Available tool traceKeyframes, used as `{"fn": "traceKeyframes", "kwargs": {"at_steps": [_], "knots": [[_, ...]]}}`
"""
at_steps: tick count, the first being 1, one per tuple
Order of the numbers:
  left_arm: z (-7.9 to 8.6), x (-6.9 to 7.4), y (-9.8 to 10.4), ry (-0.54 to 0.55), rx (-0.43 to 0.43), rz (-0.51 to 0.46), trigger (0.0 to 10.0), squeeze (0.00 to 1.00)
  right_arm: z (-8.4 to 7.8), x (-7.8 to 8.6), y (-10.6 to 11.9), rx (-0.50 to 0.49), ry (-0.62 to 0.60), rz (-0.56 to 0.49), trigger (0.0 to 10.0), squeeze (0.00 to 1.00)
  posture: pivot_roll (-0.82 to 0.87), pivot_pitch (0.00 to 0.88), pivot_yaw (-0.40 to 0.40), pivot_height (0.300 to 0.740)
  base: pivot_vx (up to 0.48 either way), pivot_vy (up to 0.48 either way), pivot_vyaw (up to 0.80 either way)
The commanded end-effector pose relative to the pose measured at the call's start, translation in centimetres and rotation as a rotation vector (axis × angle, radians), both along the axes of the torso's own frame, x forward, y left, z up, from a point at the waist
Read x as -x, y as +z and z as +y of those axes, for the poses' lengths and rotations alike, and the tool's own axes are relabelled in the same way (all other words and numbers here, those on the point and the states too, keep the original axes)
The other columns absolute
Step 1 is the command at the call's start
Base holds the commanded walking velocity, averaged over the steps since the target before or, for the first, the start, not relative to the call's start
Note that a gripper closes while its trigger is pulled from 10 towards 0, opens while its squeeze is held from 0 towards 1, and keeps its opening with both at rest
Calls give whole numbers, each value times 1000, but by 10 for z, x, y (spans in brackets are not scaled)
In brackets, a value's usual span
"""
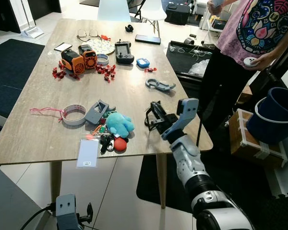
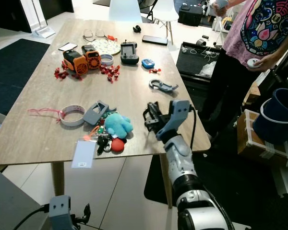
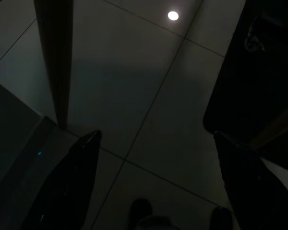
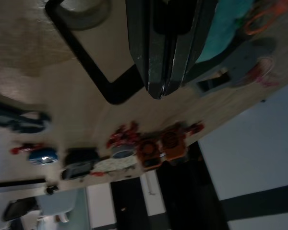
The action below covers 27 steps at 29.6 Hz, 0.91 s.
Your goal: Hang keys on a hook
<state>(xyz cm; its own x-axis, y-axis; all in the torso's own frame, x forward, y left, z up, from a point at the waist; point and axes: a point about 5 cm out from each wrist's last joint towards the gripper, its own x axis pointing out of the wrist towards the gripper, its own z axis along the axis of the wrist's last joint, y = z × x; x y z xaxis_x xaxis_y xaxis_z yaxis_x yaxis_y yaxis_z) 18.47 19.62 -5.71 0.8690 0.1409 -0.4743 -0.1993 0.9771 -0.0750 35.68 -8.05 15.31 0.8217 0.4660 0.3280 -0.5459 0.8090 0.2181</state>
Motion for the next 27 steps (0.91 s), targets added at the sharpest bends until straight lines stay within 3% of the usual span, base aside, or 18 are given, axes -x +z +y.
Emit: {"fn": "traceKeyframes", "kwargs": {"at_steps": [1,11,18,20,23,27], "knots": [[-2,6,-4,8,12,21,10000,0,1,4,-9,23,11,21,10000,0,53,101,-88,740,0,0,0],[-1,9,-5,15,10,25,10000,0,6,8,-4,24,31,-13,10000,0,54,102,-89,740,0,0,0],[-1,7,-4,13,11,22,10000,0,-8,-2,8,36,-33,-27,10000,0,52,99,-85,740,0,0,0],[-1,7,-4,11,11,21,10000,0,-14,-10,21,52,-64,-62,10000,0,51,99,-83,740,0,0,0],[-1,7,-4,11,11,21,10000,0,-14,-10,21,52,-64,-62,10000,0,51,99,-83,740,0,0,0],[-1,6,-4,9,11,20,10000,0,-17,-20,42,102,-105,-129,10000,0,53,100,-84,740,0,0,0]]}}
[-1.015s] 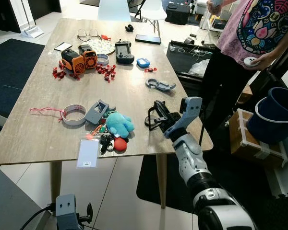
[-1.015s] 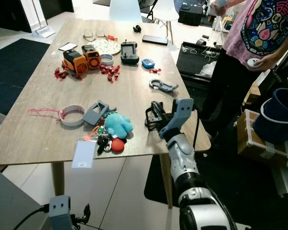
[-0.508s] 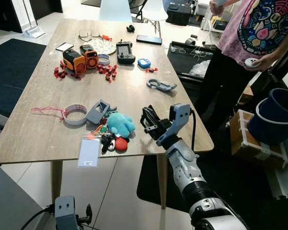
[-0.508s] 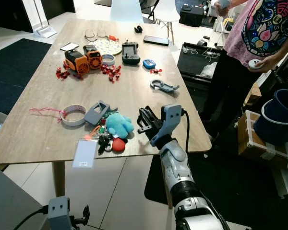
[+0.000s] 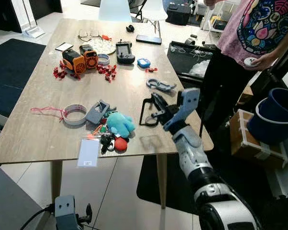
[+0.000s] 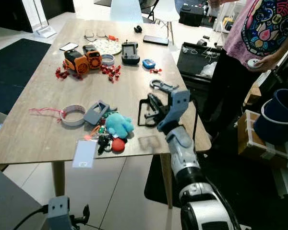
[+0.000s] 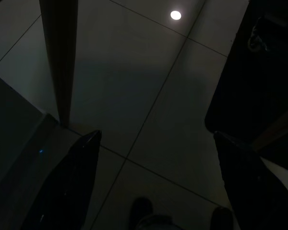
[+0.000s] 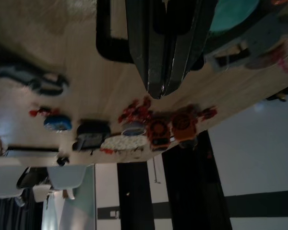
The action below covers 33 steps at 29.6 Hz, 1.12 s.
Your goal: Hang keys on a hook
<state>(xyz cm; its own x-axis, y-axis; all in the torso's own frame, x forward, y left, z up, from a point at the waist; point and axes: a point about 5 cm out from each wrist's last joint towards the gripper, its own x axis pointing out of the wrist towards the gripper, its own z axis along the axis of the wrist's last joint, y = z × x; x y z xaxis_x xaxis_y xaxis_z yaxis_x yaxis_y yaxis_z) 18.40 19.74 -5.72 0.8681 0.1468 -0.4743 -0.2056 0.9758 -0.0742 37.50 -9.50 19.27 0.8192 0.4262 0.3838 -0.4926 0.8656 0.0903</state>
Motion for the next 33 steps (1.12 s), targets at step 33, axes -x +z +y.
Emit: {"fn": "traceKeyframes", "kwargs": {"at_steps": [33], "knots": [[-4,7,-4,6,14,21,10000,0,50,47,-63,159,327,111,10000,0,51,103,-88,740,0,0,0]]}}
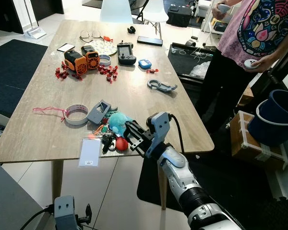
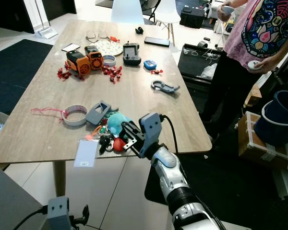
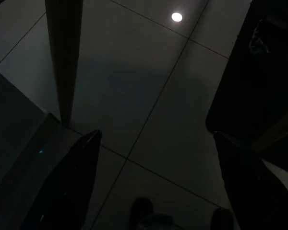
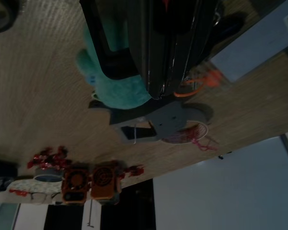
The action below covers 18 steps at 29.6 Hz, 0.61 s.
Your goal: Hang keys on a hook
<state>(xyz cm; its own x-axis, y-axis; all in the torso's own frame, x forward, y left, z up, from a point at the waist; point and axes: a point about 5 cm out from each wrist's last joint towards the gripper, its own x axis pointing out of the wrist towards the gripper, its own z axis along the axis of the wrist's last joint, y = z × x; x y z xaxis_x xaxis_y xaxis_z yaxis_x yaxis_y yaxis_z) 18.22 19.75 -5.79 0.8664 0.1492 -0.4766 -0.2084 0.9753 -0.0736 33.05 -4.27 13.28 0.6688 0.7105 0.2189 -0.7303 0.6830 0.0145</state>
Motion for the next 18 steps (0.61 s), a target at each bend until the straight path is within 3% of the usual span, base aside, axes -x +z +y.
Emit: {"fn": "traceKeyframes", "kwargs": {"at_steps": [1,9,15,16,18], "knots": [[-4,6,-4,4,14,18,10000,0,-2,4,-5,-8,35,35,10000,0,51,103,-88,740,0,0,0],[-3,7,-4,4,13,22,10000,0,-14,15,-12,6,67,64,10000,0,51,107,-88,740,0,0,0],[-4,7,-4,0,14,22,10000,0,-34,9,-14,-14,-89,77,10000,0,49,103,-86,740,0,0,0],[-4,6,-4,-1,15,20,10000,0,-48,4,-14,-32,-199,92,10000,0,50,101,-86,740,0,0,0],[-4,6,-4,-3,15,20,10000,0,-57,0,-15,-53,-266,107,10000,0,50,100,-86,740,0,0,0]]}}
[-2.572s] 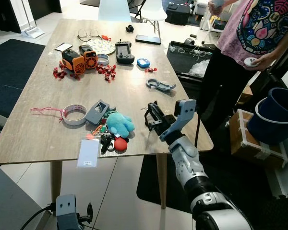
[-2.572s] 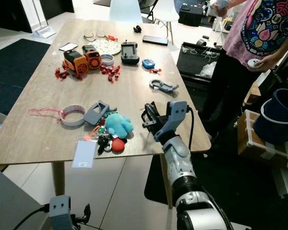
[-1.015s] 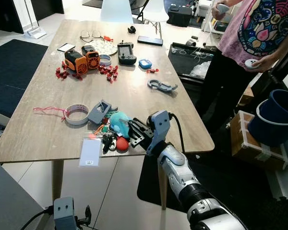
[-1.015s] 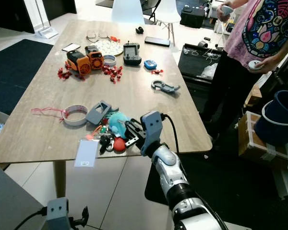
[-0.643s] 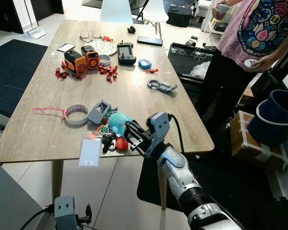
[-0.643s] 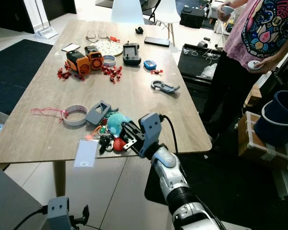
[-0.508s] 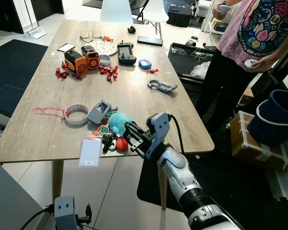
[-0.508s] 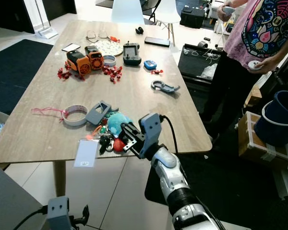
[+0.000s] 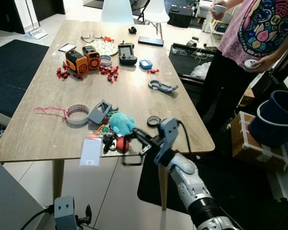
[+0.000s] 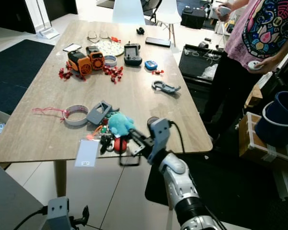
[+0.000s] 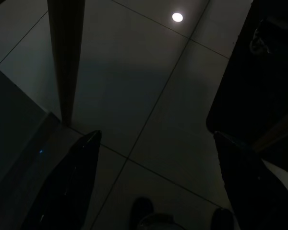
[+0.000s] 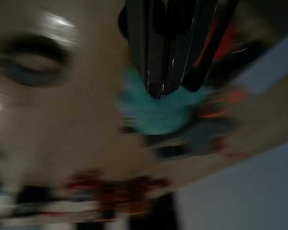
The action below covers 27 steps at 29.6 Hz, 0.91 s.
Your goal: Hang keys on a hook
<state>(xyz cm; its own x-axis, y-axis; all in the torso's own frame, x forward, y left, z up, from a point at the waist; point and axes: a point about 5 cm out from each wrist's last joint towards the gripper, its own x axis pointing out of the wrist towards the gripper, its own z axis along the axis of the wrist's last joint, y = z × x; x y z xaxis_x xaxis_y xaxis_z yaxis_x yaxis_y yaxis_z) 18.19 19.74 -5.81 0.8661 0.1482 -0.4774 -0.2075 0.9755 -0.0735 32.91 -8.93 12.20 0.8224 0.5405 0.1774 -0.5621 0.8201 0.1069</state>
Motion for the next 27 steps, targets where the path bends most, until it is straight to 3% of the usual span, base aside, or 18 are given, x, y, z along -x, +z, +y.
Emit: {"fn": "traceKeyframes", "kwargs": {"at_steps": [1,4,14,27], "knots": [[-4,5,-4,-3,14,19,10000,0,-18,-4,-4,-38,-100,39,10000,0,50,100,-86,740,0,0,0],[-4,6,-4,-4,13,20,10000,0,-30,-7,-8,-69,-170,83,10000,0,51,100,-84,740,0,0,0],[-3,6,-4,-6,10,22,10000,0,-49,-15,-18,-96,-279,175,10000,0,54,105,-79,740,0,0,0],[-3,6,-4,-5,9,23,10000,0,-56,-30,-10,-104,-353,191,10000,0,56,110,-79,740,0,0,0]]}}
